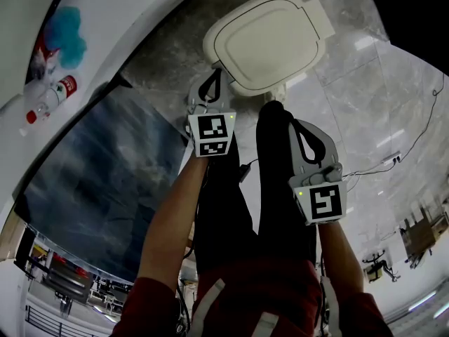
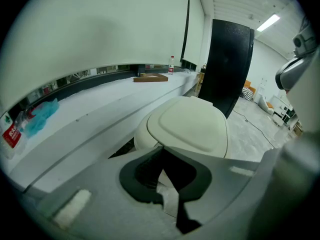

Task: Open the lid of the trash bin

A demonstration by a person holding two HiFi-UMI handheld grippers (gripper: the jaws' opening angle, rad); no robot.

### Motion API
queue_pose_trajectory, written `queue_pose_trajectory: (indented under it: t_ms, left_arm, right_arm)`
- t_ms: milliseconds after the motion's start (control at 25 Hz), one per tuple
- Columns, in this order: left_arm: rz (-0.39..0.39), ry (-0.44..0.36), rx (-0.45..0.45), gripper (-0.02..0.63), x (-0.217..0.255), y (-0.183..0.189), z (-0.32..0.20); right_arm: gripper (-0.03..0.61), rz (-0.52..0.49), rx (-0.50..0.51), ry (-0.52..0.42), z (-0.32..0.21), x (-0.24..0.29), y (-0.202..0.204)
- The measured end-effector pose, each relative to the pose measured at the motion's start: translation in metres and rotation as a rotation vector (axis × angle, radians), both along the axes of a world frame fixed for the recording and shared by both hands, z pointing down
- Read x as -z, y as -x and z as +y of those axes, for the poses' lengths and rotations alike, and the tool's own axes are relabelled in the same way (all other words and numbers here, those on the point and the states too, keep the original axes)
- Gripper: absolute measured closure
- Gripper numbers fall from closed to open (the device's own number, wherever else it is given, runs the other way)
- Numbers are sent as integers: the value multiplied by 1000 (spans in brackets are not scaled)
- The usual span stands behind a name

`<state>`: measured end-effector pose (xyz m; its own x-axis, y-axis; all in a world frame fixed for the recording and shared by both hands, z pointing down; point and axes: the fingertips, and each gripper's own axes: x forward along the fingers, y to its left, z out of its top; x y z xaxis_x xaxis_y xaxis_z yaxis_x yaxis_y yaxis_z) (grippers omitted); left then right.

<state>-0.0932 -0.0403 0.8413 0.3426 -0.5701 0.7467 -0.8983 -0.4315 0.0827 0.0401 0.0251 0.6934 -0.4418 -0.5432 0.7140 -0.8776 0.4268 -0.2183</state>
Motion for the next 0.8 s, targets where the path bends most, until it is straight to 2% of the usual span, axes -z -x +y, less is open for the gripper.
queue_pose_trajectory:
  t_ms: [240,800]
  left_arm:
    - [-5,0,-36,607,-4,-1,2]
    - [36,-3,10,605,-4,2,1]
  right_arm:
    - [578,-6,2,-10,-4,-1,4]
    - [578,-14,17,3,1,-2,11]
